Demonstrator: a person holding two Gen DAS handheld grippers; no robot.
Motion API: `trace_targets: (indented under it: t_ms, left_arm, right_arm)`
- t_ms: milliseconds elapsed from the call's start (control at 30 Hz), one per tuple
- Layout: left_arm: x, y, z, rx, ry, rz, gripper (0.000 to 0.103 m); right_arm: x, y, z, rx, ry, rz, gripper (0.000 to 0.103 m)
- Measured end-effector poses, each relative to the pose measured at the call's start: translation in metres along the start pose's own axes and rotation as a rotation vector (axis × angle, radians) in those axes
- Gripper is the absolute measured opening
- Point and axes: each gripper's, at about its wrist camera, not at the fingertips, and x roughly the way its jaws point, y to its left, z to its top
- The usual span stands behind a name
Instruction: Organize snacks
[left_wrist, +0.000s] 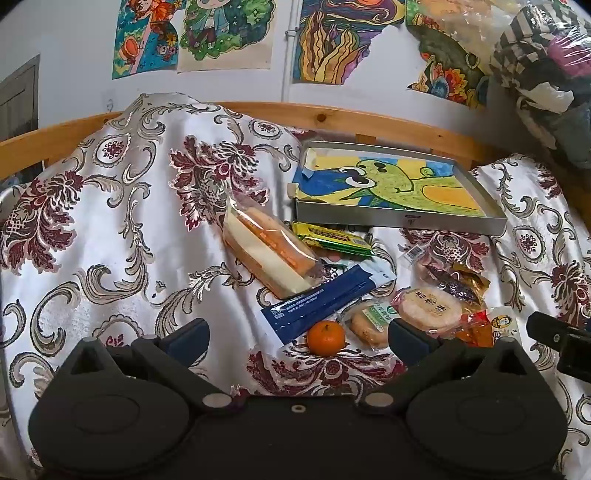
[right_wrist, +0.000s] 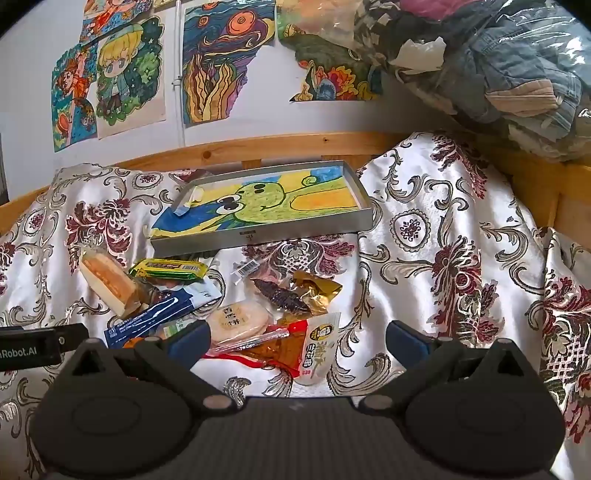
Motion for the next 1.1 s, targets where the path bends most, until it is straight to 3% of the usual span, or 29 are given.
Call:
trace_targets:
  t_ms: [1100]
  left_arm:
    - [0.0001,0.0004,-0.0018,0.001,0.003,0.004,0.102]
  right_arm:
    - [-0.0011,-0.0001,-0.0008,0.000,0.000,-0.005,0.103]
